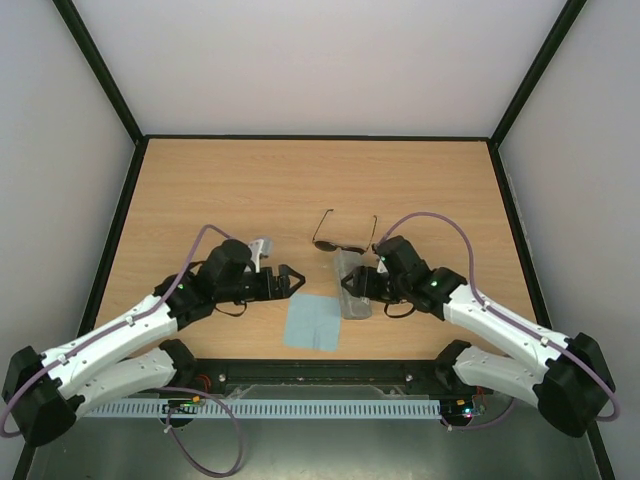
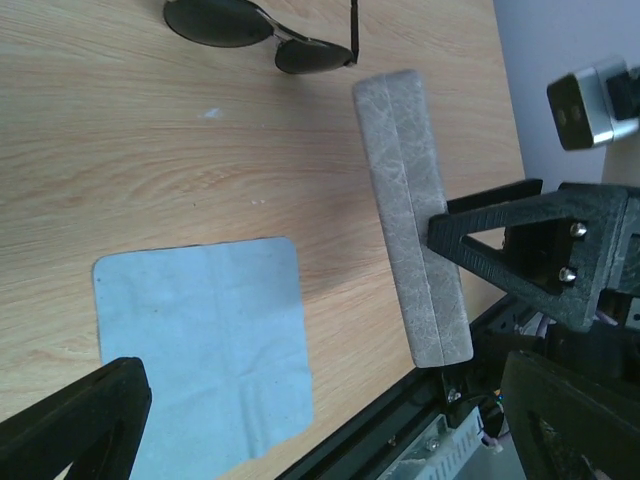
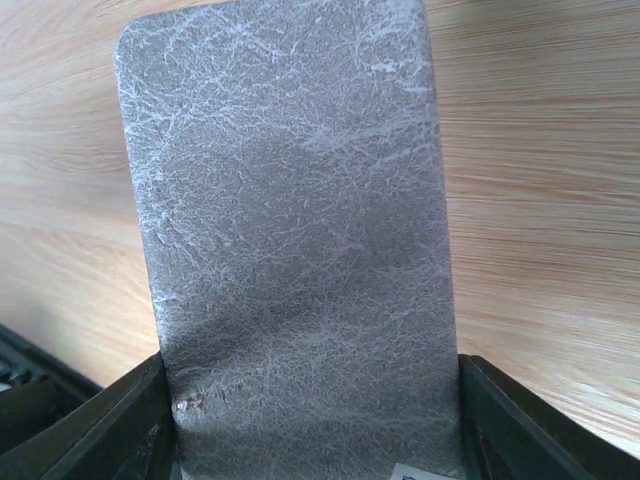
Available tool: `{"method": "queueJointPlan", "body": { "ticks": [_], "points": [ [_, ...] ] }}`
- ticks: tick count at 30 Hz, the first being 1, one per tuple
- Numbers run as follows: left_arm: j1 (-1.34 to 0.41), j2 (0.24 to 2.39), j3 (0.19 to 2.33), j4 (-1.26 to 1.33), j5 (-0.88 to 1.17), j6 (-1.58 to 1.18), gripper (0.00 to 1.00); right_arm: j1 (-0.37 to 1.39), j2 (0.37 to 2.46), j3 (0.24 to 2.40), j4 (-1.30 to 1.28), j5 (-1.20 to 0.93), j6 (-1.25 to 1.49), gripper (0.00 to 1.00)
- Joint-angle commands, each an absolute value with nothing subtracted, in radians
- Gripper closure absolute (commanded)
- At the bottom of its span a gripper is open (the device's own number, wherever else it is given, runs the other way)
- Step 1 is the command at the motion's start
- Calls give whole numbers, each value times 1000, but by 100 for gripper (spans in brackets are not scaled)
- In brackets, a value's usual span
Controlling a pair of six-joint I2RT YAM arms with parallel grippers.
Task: Organize the sunglasses
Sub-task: Open the sunglasses case at the center of the board.
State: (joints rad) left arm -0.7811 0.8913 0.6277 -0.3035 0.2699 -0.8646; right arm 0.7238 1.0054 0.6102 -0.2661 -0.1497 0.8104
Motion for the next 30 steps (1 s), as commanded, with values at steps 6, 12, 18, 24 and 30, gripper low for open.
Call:
{"method": "queueJointPlan", "body": {
  "ticks": [6,12,18,24,30],
  "points": [
    [-907,1013,663,-204,154,-974,14,771,1103,747,-218,-189,829,67],
    [-965,1084,679,-165,109,-1002,18,772,1137,750,-175,-189,866,67],
    [-979,1134,682,-97,109,-1025,16,775,1164,758,-158,-184,879,68],
    [-980,1208,687,-65,100,-1030,16,776,1156,768,-145,-201,893,71],
    [-980,1238,683,-46,79,-1035,17,778,1127,768,-143,-221,902,72]
  ]
}}
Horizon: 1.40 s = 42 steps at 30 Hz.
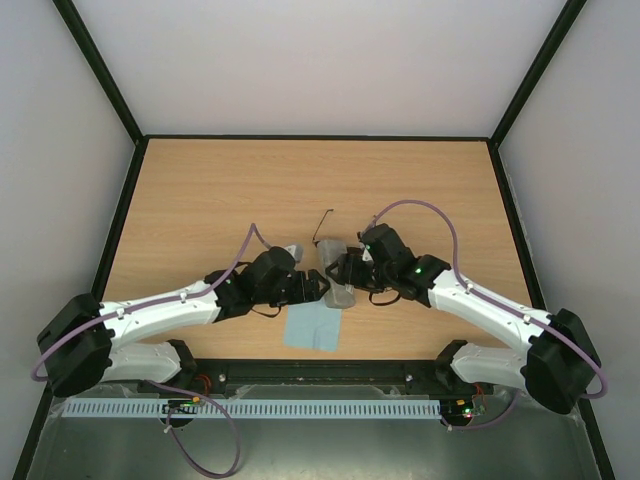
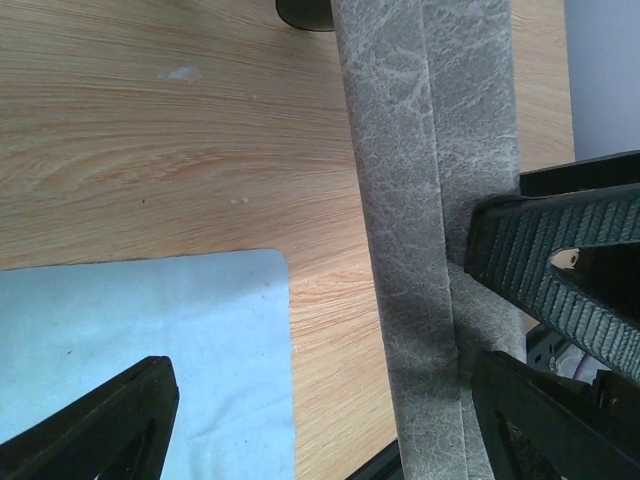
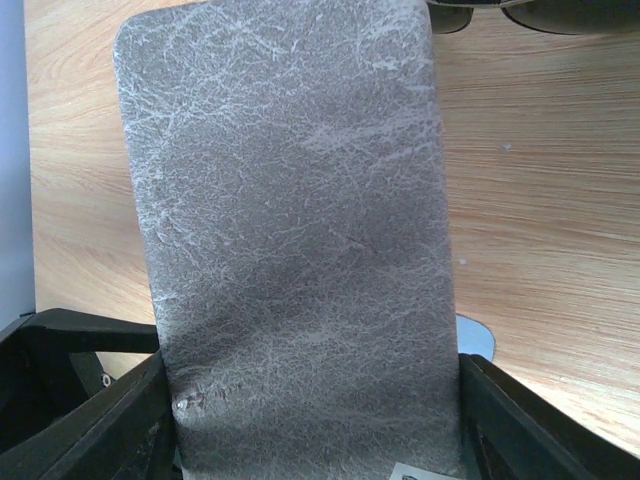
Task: Organize the sunglasses
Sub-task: Open the sunglasses case at the center of the board.
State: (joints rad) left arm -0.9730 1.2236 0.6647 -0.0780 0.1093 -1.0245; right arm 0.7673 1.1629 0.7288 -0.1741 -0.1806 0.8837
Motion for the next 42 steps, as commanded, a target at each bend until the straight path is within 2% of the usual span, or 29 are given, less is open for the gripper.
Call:
{"method": "queueJointPlan", "body": {
  "ticks": [1,11,31,42],
  "points": [
    [-980,1244,683,-45,78,-1034,18,779,1121,766,-143,-227,905,74],
    [-977,1220,635,-74,33,-1048,24,778,1031,766,-149,-275,925,78],
    [-901,1200,565,-77,35,-1026,24,778,989,774,-138,-363,939,81],
    [-862,1113,576,-149,35,-1013,20,779,960,751,-191,-305,914,81]
  ]
}}
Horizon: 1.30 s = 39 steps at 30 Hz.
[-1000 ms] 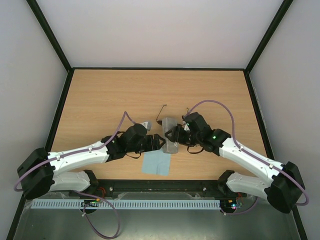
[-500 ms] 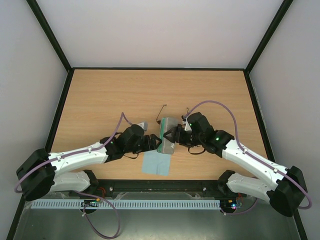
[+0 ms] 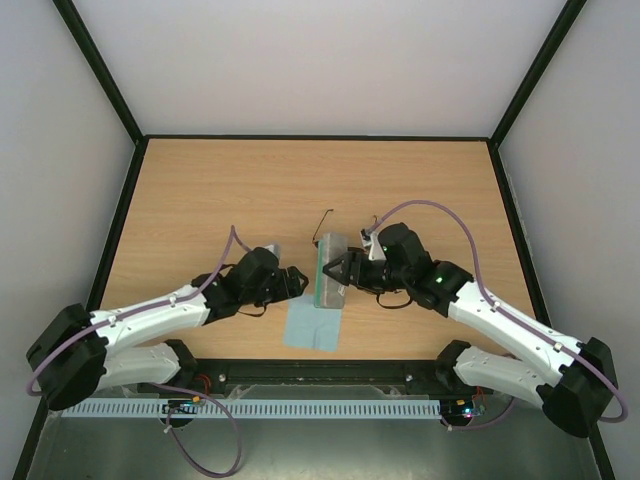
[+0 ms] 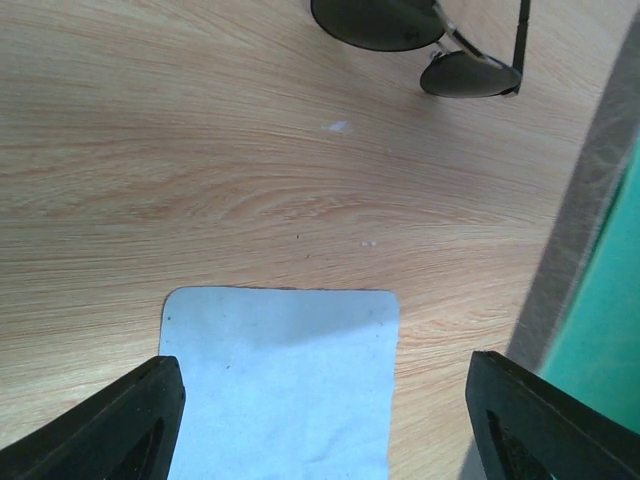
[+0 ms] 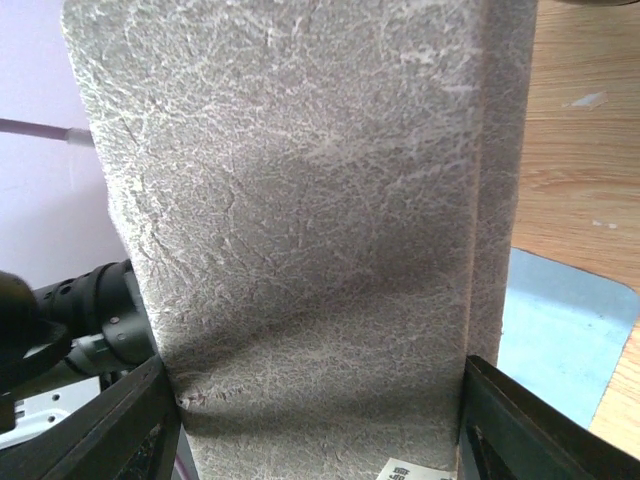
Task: Organize the sunglasses
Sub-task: Open the sunglasses case at the center of the board, then place the sunglasses case at the center of the board.
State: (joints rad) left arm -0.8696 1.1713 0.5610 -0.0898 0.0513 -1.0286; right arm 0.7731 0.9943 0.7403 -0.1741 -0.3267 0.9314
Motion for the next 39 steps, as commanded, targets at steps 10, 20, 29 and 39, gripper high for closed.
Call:
{"method": "queueJointPlan", "body": {
  "ticks": [10,20,29,39],
  "points": [
    [-768,990,613,-286,37,-943,17,553,801,528,-154,-373,930,80],
    [-667,911,608,-372,38,-887,16,514,929,518,176,-721,944,77],
    [-543,755,585,-487,32,-869,16,669,1367,757,283,-781,884,73],
    [-473,655,563,-563,22,-870,16,763,1816,1098,293,-788,837,73]
  ]
}}
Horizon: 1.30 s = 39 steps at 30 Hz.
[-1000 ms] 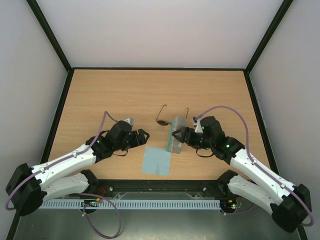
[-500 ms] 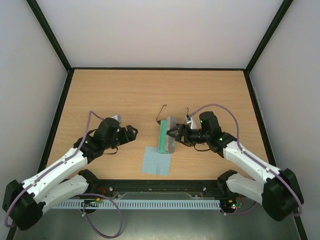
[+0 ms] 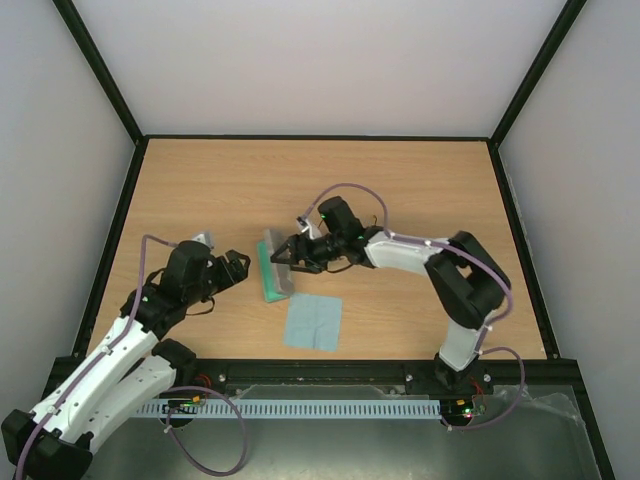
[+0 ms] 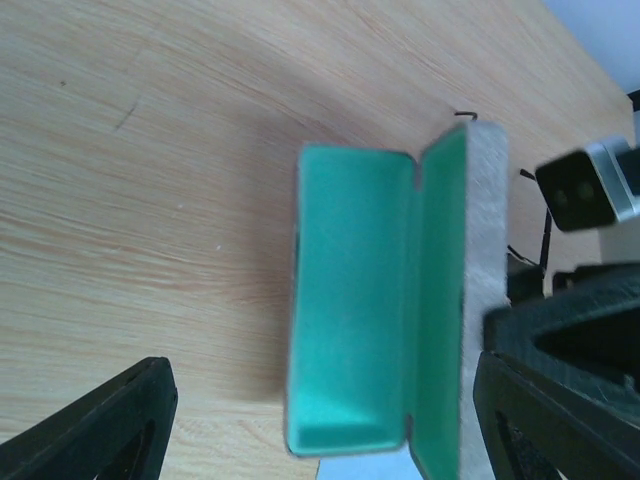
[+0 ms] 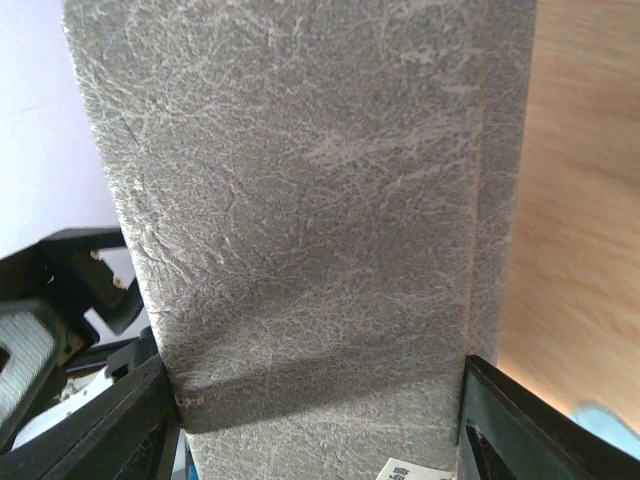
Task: Organize the sunglasses
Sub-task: Place the sunglasses case at the center of the board.
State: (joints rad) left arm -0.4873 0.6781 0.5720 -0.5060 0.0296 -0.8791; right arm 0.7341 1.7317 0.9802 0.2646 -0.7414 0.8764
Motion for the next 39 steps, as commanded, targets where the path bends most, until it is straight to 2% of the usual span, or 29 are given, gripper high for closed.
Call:
{"method": "queueJointPlan", "body": {
  "ticks": [1,14,20,26,27,32,39],
  "points": [
    [-472,651,565,-568,20,-869,16,766,1847,1119,291,-790,835,73],
    [-462,661,572,-569,17,-865,16,767,2043,1293,127,-780,714,54],
    [-462,661,571,-569,17,-865,16,767,2062,1315,65,-769,668,39],
    [-462,660,567,-563,20,-867,16,766,2068,1346,3,-753,620,30],
    [-462,661,567,-563,20,-867,16,766,2067,1352,-10,-750,607,25],
    [-462,658,563,-562,20,-868,16,766,2053,1364,-45,-745,583,21],
    [-461,651,562,-563,21,-870,16,767,2026,1369,-101,-708,549,21]
  ]
}}
